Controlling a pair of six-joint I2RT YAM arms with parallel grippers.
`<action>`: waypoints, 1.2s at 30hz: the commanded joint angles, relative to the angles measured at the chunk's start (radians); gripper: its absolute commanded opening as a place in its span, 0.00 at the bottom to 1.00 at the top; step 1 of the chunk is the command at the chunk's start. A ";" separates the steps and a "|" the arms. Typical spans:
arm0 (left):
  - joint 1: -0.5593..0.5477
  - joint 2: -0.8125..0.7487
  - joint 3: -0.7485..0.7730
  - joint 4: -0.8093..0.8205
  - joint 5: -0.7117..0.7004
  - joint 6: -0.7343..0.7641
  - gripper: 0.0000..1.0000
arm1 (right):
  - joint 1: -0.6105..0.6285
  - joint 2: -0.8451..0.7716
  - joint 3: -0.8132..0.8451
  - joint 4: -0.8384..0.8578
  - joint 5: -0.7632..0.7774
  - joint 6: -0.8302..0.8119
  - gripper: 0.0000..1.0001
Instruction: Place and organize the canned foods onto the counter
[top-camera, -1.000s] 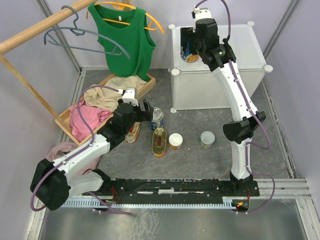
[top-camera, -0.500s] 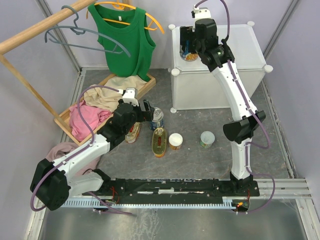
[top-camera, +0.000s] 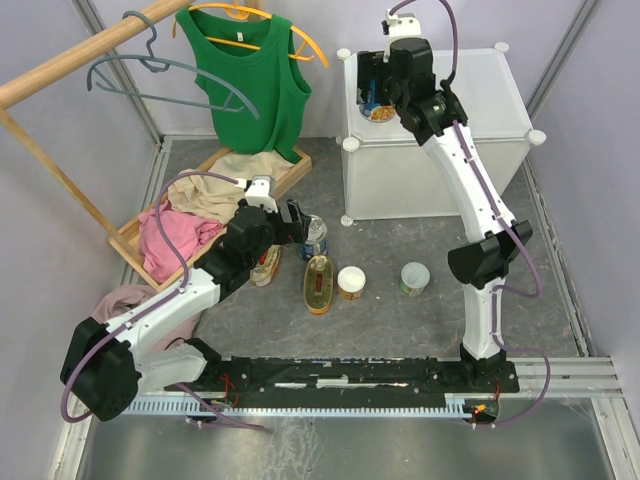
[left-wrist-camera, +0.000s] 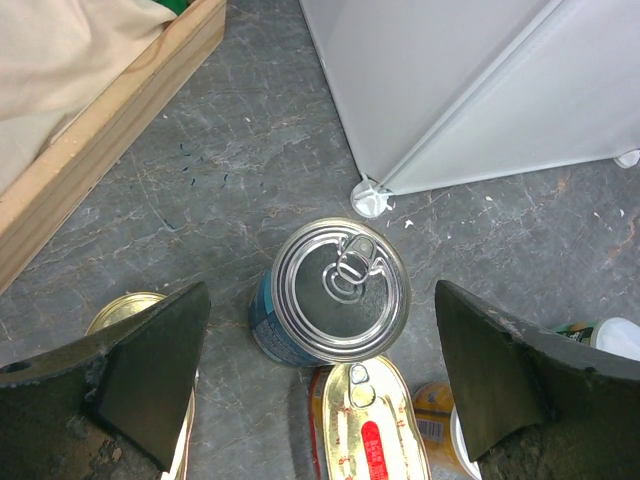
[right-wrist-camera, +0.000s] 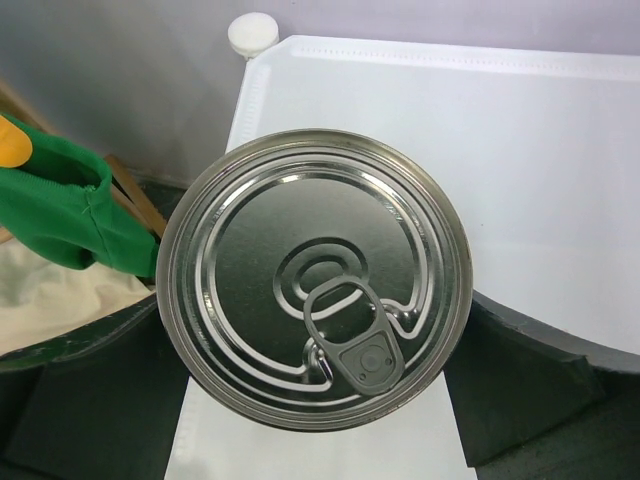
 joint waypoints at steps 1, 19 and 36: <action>0.006 -0.003 0.005 0.038 0.012 -0.035 0.99 | -0.001 -0.069 -0.008 0.080 -0.005 -0.004 0.99; 0.006 0.000 -0.001 0.041 0.021 -0.037 0.99 | -0.002 -0.122 -0.068 0.098 0.013 -0.012 0.99; 0.004 0.006 0.007 0.033 0.022 -0.038 0.99 | 0.000 -0.233 -0.202 0.144 0.010 -0.010 0.99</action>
